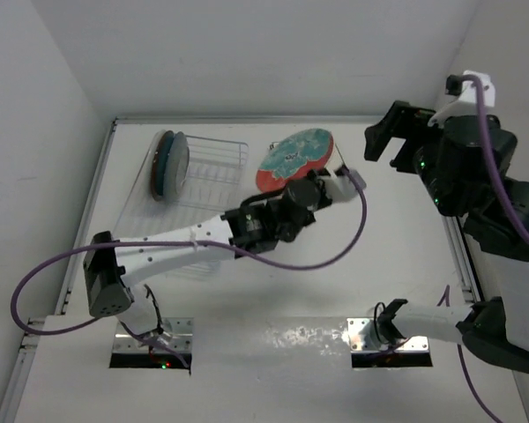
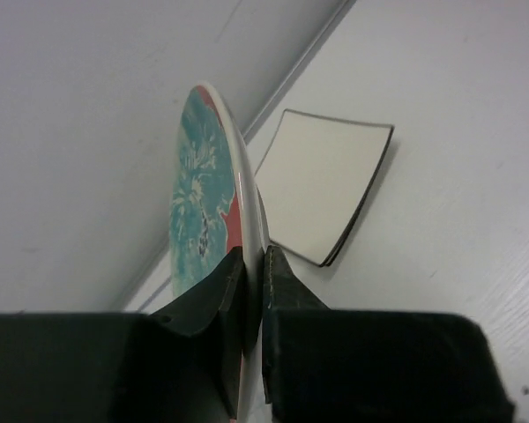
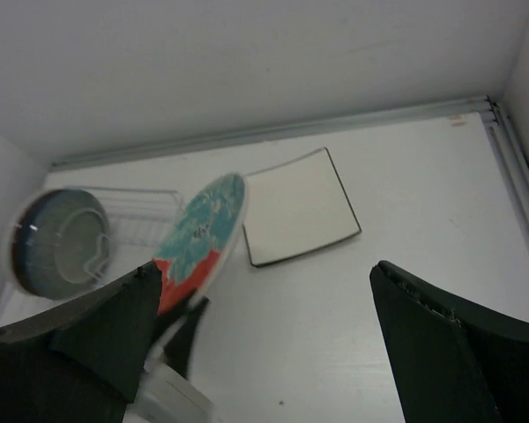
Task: Unload the plates from the dish rack
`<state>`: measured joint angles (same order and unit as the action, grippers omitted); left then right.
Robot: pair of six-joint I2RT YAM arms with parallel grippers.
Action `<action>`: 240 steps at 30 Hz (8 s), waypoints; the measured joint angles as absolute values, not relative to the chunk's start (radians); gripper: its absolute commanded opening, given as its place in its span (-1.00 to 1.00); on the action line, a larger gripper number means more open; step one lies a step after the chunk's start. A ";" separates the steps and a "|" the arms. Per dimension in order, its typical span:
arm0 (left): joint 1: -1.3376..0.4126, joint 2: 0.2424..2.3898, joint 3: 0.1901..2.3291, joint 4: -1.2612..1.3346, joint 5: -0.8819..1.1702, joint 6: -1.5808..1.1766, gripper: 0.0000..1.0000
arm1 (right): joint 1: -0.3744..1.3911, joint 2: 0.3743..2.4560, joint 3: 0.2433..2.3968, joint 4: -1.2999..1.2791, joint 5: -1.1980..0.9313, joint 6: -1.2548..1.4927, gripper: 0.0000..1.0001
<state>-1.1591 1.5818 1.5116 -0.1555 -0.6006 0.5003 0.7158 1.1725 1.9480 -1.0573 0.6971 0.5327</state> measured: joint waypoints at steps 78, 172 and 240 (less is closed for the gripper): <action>-1.528 1.461 1.024 0.378 -0.940 1.034 -1.00 | 0.255 1.172 1.200 -0.628 -0.441 0.818 -1.00; -0.790 1.157 1.556 -0.585 -0.998 -0.250 1.00 | -0.019 0.868 0.243 -0.202 -0.463 0.762 -0.88; -0.072 1.608 1.473 -0.596 0.008 -0.141 -1.00 | 0.199 1.013 0.763 -0.576 -0.315 0.393 0.85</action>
